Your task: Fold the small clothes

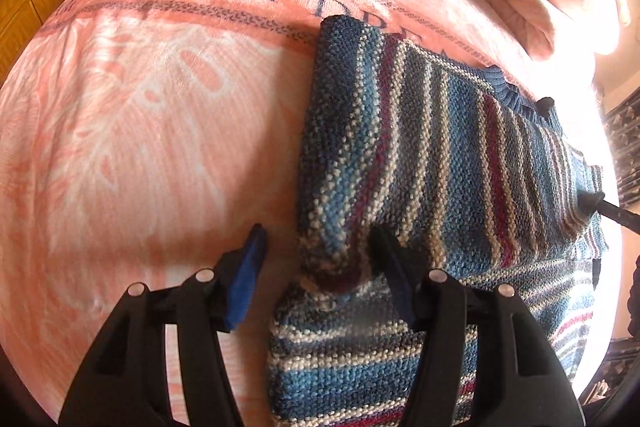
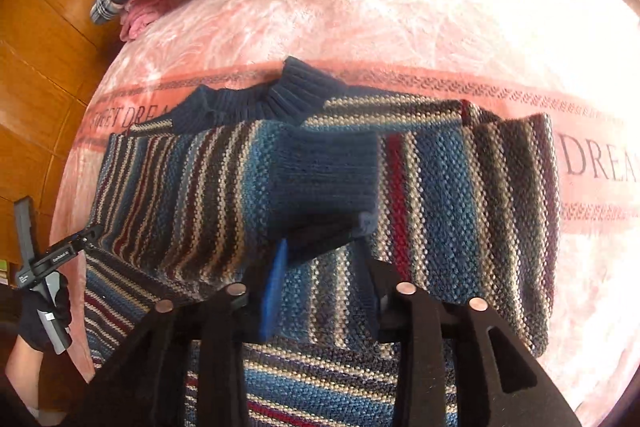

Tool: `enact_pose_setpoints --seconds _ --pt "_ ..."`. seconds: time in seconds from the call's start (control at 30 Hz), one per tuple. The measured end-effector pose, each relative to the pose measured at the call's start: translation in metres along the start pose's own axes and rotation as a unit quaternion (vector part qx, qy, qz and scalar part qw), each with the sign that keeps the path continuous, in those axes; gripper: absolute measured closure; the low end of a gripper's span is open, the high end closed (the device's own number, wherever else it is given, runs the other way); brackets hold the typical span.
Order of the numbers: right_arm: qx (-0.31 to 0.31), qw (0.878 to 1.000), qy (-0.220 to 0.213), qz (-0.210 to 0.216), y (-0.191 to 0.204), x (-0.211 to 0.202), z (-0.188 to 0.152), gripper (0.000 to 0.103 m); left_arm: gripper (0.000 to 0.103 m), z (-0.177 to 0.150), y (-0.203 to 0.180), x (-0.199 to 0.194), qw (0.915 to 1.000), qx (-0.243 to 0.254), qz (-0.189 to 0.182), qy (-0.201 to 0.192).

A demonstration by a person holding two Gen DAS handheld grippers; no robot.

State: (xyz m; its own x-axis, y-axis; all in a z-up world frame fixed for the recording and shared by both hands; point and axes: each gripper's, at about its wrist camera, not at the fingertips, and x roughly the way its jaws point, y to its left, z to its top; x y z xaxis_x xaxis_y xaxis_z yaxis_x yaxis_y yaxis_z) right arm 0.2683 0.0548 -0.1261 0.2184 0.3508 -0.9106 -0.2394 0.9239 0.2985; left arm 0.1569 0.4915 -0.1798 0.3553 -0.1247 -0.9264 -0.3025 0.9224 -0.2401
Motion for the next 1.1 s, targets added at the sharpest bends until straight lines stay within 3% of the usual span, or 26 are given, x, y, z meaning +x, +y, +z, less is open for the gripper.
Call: enact_pose_setpoints --seconds 0.03,0.1,0.27,0.3,0.4,0.43,0.5,0.63,0.8,0.97,1.1 --pt "0.016 1.0 -0.002 0.021 -0.008 0.001 -0.002 0.051 0.046 0.001 0.0 -0.001 1.0 -0.004 -0.001 -0.001" --pt "0.054 0.996 -0.002 0.065 -0.026 0.002 -0.004 0.049 0.048 0.002 0.0 -0.007 0.9999 -0.009 -0.001 -0.013" --pt "0.119 0.984 0.007 0.135 -0.049 0.016 0.001 0.049 0.047 0.006 -0.02 -0.024 0.9982 0.011 -0.012 -0.057" --pt "0.126 0.982 0.008 0.139 -0.051 0.018 0.003 0.054 0.047 0.007 -0.025 -0.024 0.9981 0.017 -0.013 -0.058" --pt "0.117 0.987 0.021 0.111 -0.045 0.025 0.01 0.091 0.046 0.008 -0.037 -0.017 0.9981 0.036 -0.011 -0.049" --pt "0.107 0.989 0.023 0.103 -0.04 0.024 0.011 0.094 0.046 0.007 -0.039 -0.013 0.9981 0.043 -0.007 -0.045" --pt "0.079 0.993 0.014 0.087 -0.031 0.012 0.009 0.094 0.046 0.005 -0.044 -0.007 0.9977 0.056 0.007 -0.038" --pt "0.067 0.993 0.003 0.101 -0.023 -0.01 -0.002 0.095 0.046 0.002 -0.044 -0.006 0.9966 0.072 0.014 -0.037" --pt "0.073 0.996 0.032 0.04 -0.035 0.018 -0.013 0.091 0.046 0.0 -0.042 -0.005 0.9967 0.071 0.013 -0.036" --pt "0.074 0.996 0.023 0.041 -0.04 0.027 -0.018 0.089 0.046 -0.001 -0.046 -0.005 0.9956 0.085 0.026 -0.032" --pt "0.045 0.998 0.012 0.04 -0.034 -0.008 -0.028 0.072 0.046 -0.008 -0.042 -0.033 0.9976 0.066 0.01 -0.019"
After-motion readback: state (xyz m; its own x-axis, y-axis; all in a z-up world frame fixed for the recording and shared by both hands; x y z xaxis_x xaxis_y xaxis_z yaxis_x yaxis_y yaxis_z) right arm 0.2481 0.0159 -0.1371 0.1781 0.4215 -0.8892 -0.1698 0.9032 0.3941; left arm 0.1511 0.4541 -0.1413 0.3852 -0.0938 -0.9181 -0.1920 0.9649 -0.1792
